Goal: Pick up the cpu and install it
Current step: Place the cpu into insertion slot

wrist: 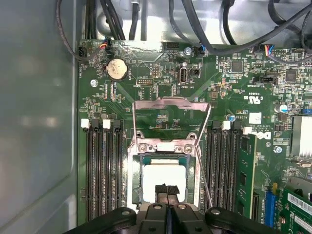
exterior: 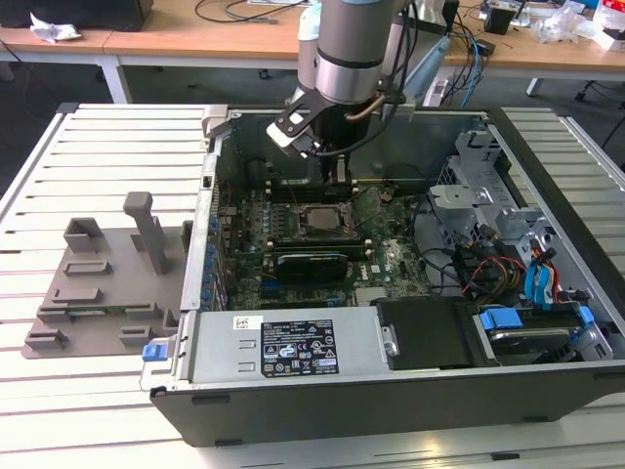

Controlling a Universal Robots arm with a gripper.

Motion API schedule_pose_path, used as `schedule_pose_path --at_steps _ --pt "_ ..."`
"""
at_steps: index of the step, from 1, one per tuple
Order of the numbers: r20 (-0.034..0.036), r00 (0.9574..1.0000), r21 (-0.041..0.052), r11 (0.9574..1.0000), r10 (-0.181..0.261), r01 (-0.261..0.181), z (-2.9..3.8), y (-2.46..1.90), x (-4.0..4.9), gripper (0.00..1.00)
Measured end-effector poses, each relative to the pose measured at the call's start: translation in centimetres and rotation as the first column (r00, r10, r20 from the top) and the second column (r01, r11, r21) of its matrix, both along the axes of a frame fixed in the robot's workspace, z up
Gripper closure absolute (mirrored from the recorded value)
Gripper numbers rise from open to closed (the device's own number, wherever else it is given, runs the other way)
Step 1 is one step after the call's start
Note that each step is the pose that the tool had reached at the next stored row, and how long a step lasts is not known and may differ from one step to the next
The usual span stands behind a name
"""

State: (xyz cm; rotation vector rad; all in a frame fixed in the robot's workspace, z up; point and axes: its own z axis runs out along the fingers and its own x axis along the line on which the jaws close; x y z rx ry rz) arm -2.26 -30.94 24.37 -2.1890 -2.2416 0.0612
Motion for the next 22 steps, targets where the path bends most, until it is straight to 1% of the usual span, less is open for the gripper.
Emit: schedule_pose_path --at_steps 4,9,14,15,16,17,18,20,21,22 --pt "0.0 1.0 0.0 1.0 0.0 0.0 0.81 0.0 0.0 0.89" --pt "0.0 1.0 0.0 1.0 0.0 0.0 1.52 0.01 0.0 0.89" --pt "0.0 1.0 0.0 1.0 0.0 0.0 2.64 0.01 0.0 0.89" --pt "0.0 1.0 0.0 1.0 0.0 0.0 2.77 0.01 0.0 0.89" --pt "0.0001 1.0 0.0001 1.0 0.0 0.0 3.01 0.01 0.0 0.89" --pt "0.0 1.0 -0.0001 1.0 0.0 0.0 3.54 0.01 0.0 0.89" --pt "0.0 1.0 0.0 1.0 0.0 0.0 3.87 0.01 0.0 0.89" --pt "0.0 1.0 0.0 1.0 0.0 0.0 4.79 0.01 0.0 0.89" --pt "-0.0001 1.0 -0.0001 1.0 0.0 0.0 5.11 0.01 0.0 0.89" --pt "0.0 1.0 -0.0001 1.0 0.0 0.0 5.19 0.01 0.0 0.89"
